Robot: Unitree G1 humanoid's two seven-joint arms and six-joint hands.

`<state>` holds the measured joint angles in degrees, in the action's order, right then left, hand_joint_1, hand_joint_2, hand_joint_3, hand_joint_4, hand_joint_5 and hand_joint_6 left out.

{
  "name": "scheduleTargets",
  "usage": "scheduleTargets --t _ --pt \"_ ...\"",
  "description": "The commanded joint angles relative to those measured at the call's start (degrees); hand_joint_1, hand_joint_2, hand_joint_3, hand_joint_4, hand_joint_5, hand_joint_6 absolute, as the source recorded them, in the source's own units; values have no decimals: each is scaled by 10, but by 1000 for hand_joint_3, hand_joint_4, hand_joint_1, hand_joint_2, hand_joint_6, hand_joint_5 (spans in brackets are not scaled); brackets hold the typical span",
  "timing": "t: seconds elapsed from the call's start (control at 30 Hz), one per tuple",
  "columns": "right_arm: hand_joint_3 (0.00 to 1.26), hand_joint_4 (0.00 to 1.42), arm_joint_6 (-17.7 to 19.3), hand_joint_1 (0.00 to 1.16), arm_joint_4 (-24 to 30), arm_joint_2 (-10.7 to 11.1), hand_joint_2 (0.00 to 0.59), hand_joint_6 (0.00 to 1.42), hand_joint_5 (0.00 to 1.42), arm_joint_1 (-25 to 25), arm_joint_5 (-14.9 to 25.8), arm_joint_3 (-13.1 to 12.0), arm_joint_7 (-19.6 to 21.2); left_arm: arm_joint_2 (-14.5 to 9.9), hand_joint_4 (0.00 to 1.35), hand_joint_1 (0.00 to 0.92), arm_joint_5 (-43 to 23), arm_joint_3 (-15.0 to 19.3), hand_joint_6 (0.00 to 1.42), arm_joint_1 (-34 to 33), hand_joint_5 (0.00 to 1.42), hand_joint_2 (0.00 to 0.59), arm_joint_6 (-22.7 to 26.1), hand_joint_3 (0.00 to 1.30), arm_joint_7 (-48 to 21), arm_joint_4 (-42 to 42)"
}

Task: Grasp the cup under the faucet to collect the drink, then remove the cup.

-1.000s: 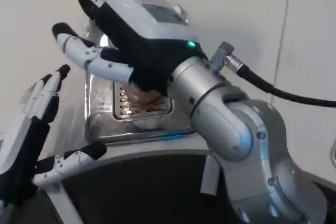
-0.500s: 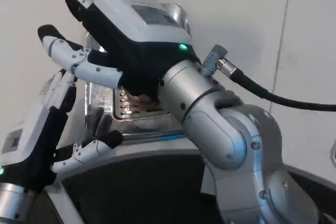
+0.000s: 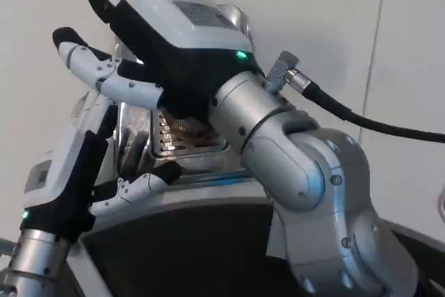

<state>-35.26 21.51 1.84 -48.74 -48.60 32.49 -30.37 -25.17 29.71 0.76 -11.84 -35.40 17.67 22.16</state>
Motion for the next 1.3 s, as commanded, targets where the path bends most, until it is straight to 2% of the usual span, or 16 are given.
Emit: scheduleTargets --t 0.03,0.23,0.37,0.43,0.57,0.63,0.73,0.9,1.03,1.17,1.3 --pt "0 0 11 0 -21 -7 524 0 0 14 24 3 -19 3 0 92 1 -8 0 -5 0 26 3 0 9 11" --pt "0 0 16 0 -9 -8 529 0 0 29 25 -8 -9 0 0 93 1 -16 0 -20 0 26 1 0 8 28" --pt "0 0 30 0 26 -11 547 0 0 70 21 -19 31 1 0 94 2 -20 0 -26 0 27 -1 0 12 33" --pt "0 0 52 13 48 -11 559 0 0 105 14 -25 74 2 0 94 3 -20 0 -28 0 27 -3 0 17 35" --pt "0 0 108 95 84 -13 574 0 0 183 -3 -38 188 -1 0 89 3 -24 0 -34 0 28 -3 0 17 42" --pt "0 0 121 125 92 -15 563 0 0 205 -14 -42 219 -2 0 87 4 -26 0 -37 0 28 -4 0 16 47" --pt "0 0 129 137 102 -15 563 0 0 225 -32 -47 238 -2 0 85 4 -28 0 -39 0 29 -5 0 15 52" --pt "0 0 138 169 136 -6 557 0 0 263 -68 -57 246 -4 0 83 5 -33 0 -43 1 29 -4 0 14 56" --pt "0 0 143 182 196 18 556 0 0 326 -115 -72 223 -4 0 82 5 -38 0 -51 7 29 -3 0 16 64" --pt "0 0 155 214 259 40 548 0 0 410 -163 -88 199 -1 0 82 6 -44 0 -60 10 29 -2 0 17 73" --pt "0 0 180 247 304 54 555 0 0 504 -192 -115 199 2 0 81 6 -49 0 -68 12 29 -2 0 19 82"
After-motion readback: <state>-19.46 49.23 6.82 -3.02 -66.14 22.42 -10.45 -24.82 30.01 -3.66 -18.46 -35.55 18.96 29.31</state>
